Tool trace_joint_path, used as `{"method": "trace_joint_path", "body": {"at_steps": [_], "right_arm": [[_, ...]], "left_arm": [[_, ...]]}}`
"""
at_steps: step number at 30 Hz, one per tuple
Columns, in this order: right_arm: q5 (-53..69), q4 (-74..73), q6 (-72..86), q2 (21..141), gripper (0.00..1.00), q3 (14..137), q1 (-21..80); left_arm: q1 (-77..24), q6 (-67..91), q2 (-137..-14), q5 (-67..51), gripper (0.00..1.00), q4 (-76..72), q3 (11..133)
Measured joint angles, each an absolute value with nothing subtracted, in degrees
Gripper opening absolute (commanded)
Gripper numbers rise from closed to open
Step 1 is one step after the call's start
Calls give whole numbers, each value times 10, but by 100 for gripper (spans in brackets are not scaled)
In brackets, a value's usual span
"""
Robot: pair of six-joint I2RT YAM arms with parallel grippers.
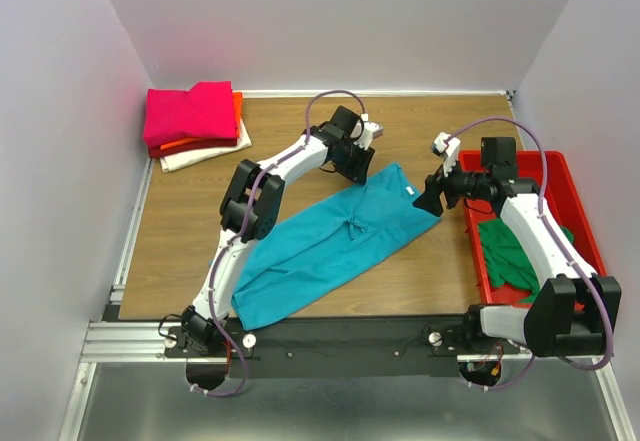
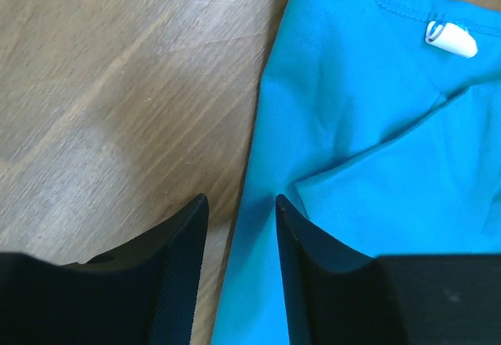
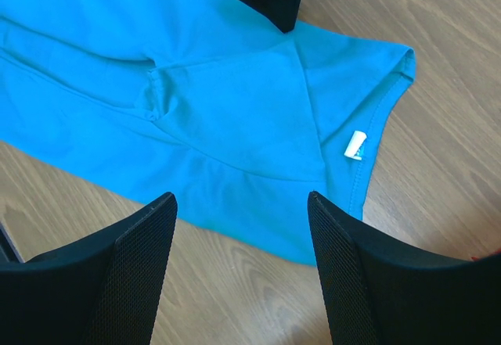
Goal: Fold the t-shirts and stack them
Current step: Fold the tshirt
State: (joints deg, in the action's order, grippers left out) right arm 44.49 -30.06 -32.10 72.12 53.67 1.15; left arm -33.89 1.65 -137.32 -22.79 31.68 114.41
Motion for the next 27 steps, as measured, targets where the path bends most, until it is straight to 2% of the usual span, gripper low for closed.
{"method": "trace_joint_path", "body": {"at_steps": [5,8,9,21,27], "right_arm": [[448,-300,-319,718,75,535,11],[448,-300,-319,716,75,535,10],[448,-300,-319,716,75,535,10],[448,-300,-319,715,75,533,10],[448,-300,-319,715,75,533,10]], "left_arm": [[-341,5,-1373,-215,24,324,1145],[-342,-3,-1373,-215,10,329,1145],[-343,-3,-1373,-217,1,331,1145],[-329,2,-1393,-243,0,361,1216],[-256,70,-1394,-257,0,321,1233]]}}
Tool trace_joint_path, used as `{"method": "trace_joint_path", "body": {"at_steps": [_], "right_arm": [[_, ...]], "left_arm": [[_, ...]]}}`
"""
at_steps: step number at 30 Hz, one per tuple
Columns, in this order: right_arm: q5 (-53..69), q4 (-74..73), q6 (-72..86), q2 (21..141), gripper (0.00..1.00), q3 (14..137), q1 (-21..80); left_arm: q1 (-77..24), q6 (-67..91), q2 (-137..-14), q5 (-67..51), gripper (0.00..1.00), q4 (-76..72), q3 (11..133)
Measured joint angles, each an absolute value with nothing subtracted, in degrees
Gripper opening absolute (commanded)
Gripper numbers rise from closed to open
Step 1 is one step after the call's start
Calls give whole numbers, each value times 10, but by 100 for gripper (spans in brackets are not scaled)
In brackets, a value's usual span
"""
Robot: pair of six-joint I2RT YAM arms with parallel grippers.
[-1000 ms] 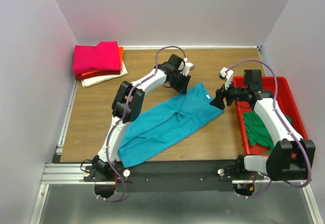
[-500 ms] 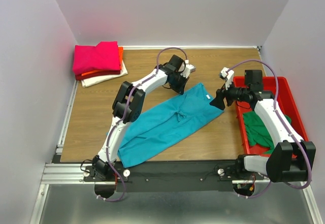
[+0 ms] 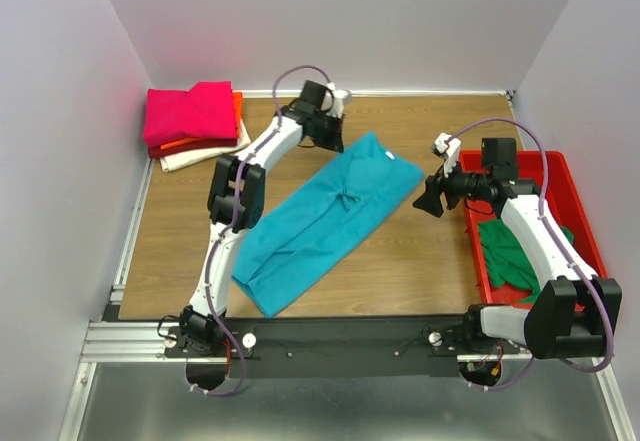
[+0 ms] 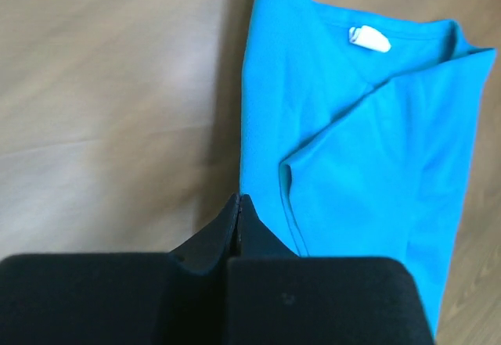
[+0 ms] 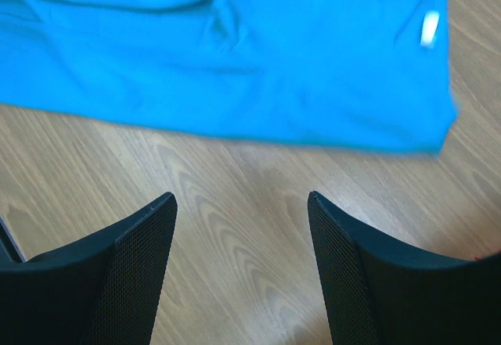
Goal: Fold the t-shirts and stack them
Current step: Fold the tshirt
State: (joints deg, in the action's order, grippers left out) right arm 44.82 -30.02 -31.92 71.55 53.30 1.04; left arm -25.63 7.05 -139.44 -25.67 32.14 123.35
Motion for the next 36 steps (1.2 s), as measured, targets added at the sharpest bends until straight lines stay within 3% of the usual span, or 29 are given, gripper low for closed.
{"method": "trace_joint_path", "body": {"at_steps": [7,8,9,12,16,21,24,29,32,36], "right_arm": [[448,-300,-319,716,75,533,10],[448,-300,-319,716,75,533,10],[448,-300,-319,716,75,533,10],[448,-300,-319,721,75,533,10],[448,-298,-315,741,75,533,10],[469,-294,-298,795,74,534,10],[477,-283,-260,851,74,550,12],[457,-218,-161,939,72,603,27],[409,-156,-65,990,71,649,55],[324,-77,88,1080,68,717,106]], "left_arm": [[-152,173,-1403,-253,3,266,1250],[-143,182,-1404,-251,12,262,1253],[-135,189,-1404,-247,30,259,1255],[-120,202,-1401,-226,50,255,1265],[-121,190,-1347,-173,59,250,1222],[-126,151,-1107,-80,73,190,1015],[-128,121,-877,-22,86,103,826],[-125,83,-599,26,93,-42,622],[-125,64,-511,36,93,-77,518],[-125,44,-481,45,93,-59,413]]}}
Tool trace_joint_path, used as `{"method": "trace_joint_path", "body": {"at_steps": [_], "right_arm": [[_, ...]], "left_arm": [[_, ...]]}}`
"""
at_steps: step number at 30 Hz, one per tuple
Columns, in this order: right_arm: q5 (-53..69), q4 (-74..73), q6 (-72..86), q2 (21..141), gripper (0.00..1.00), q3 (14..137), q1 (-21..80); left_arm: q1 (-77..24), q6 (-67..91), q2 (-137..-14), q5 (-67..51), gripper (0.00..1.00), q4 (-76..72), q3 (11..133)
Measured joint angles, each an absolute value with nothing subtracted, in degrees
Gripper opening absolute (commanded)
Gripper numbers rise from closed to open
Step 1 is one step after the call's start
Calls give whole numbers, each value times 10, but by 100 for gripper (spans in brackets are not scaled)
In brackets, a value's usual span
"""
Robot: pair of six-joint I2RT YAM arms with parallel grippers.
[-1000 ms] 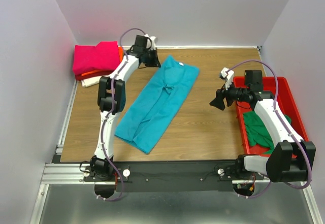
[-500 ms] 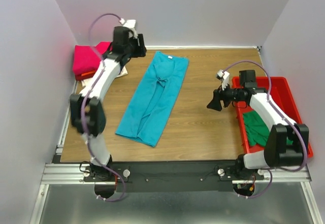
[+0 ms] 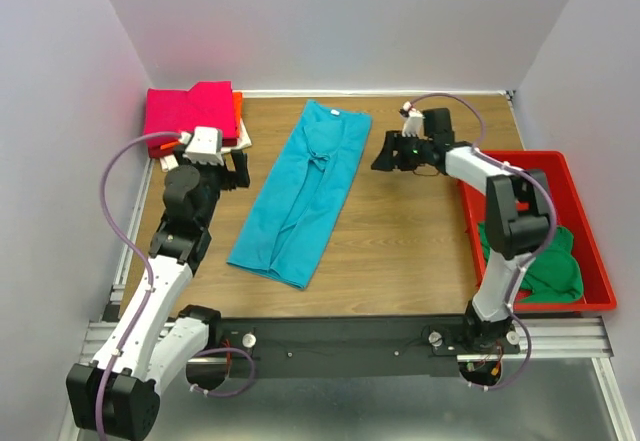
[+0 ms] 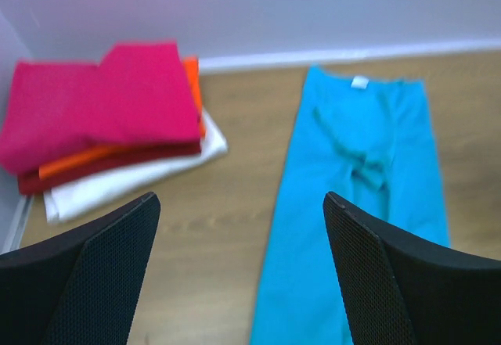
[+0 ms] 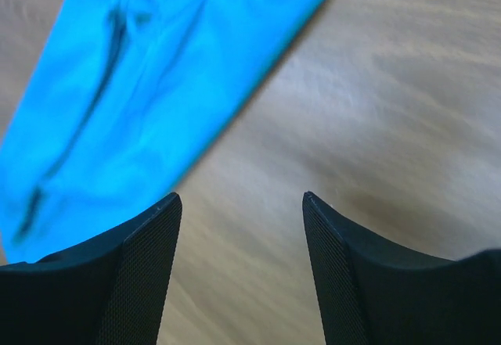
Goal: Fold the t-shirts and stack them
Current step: Fold the tshirt
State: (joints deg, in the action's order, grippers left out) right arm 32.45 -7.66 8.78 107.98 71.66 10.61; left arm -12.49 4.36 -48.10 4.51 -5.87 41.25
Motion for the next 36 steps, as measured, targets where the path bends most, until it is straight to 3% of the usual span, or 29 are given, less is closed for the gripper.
{"method": "trace_joint_path", "body": {"at_steps": [12,19,20,21,25,31,33,34,36], "right_arm": [[274,-18,338,1266,55,861,126],[266,-1,391,1304,34,898,152],[263,3,396,1309,30,902,155],[256,4,401,1312,18,903,157],[234,3,405,1315,7,904,162],[194,-26,359,1311,5,918,155],[183,-57,330,1311,13,938,137],[182,-83,312,1314,27,957,126],[180,-123,274,1326,37,1001,103]], "left_arm": [[-125,24,-462,73,92,-40,388],[-125,23,-462,73,92,-42,388],[-125,23,-462,73,92,-42,388],[-125,23,-462,73,92,-42,388],[-125,23,-462,73,92,-42,388],[-125,21,-460,72,92,-42,388],[-125,20,-457,65,92,-43,388],[-125,20,-457,58,92,-45,388],[-125,19,-457,42,92,-50,388]]}}
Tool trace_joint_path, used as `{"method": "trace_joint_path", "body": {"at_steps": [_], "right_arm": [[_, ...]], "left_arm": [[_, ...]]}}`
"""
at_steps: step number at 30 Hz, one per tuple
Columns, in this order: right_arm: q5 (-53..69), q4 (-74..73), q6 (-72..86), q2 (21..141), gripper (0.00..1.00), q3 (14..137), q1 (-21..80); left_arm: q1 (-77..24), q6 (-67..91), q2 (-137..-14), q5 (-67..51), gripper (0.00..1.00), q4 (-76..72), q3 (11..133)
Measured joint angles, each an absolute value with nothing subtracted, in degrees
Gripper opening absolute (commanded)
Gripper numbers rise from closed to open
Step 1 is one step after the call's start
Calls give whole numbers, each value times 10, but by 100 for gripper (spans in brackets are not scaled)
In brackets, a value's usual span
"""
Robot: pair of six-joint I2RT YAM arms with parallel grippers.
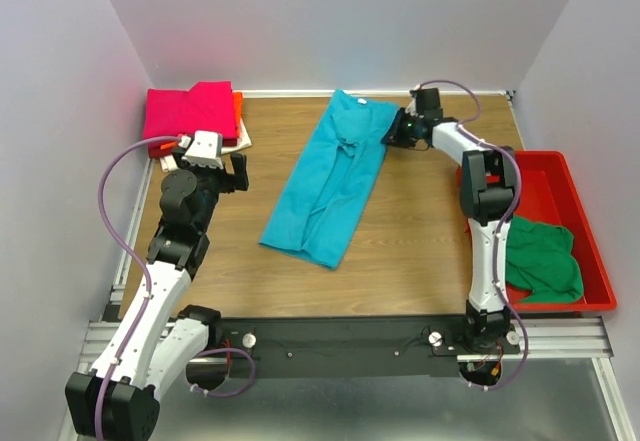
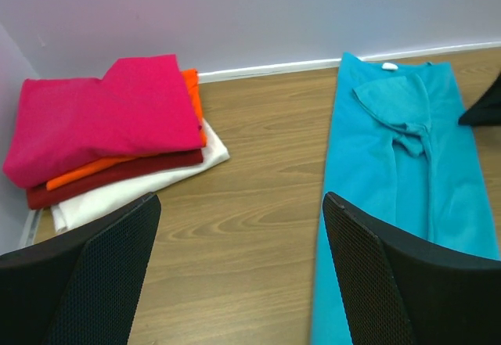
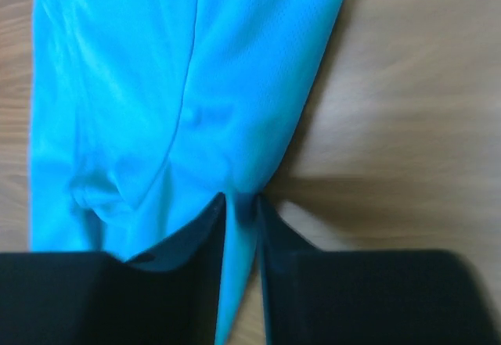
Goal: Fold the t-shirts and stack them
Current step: Fold the tshirt
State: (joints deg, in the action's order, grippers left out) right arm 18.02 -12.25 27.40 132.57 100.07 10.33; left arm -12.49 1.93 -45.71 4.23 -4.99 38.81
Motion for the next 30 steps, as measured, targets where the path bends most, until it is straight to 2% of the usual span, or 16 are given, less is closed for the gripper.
{"method": "trace_joint_path", "body": {"at_steps": [2,5,6,12,15,18,21,27,30], "right_arm": [[179,-162,225,1337,46,1046,79],[171,-200,158,1328,52,1056,53],[168,-209,127,1320,57,1048,50],[244,-275,-70,1205,60,928,61],[302,-305,-183,1104,66,850,89],[332,-315,-294,986,71,771,160],[364,-319,-373,911,72,711,246],[422,-336,-442,880,72,649,287],[434,-340,-459,880,72,627,290]], "left_arm": [[-125,20,-459,19,92,-53,388],[-125,22,-475,-16,92,-62,389],[-125,25,-487,-30,91,-63,389],[-125,58,-583,-103,84,-54,406],[-125,91,-660,-143,75,-37,434],[-125,135,-729,-173,68,-15,448],[-129,172,-799,-188,66,16,448],[-142,196,-882,-188,58,55,447],[-149,200,-912,-190,47,66,455]]}}
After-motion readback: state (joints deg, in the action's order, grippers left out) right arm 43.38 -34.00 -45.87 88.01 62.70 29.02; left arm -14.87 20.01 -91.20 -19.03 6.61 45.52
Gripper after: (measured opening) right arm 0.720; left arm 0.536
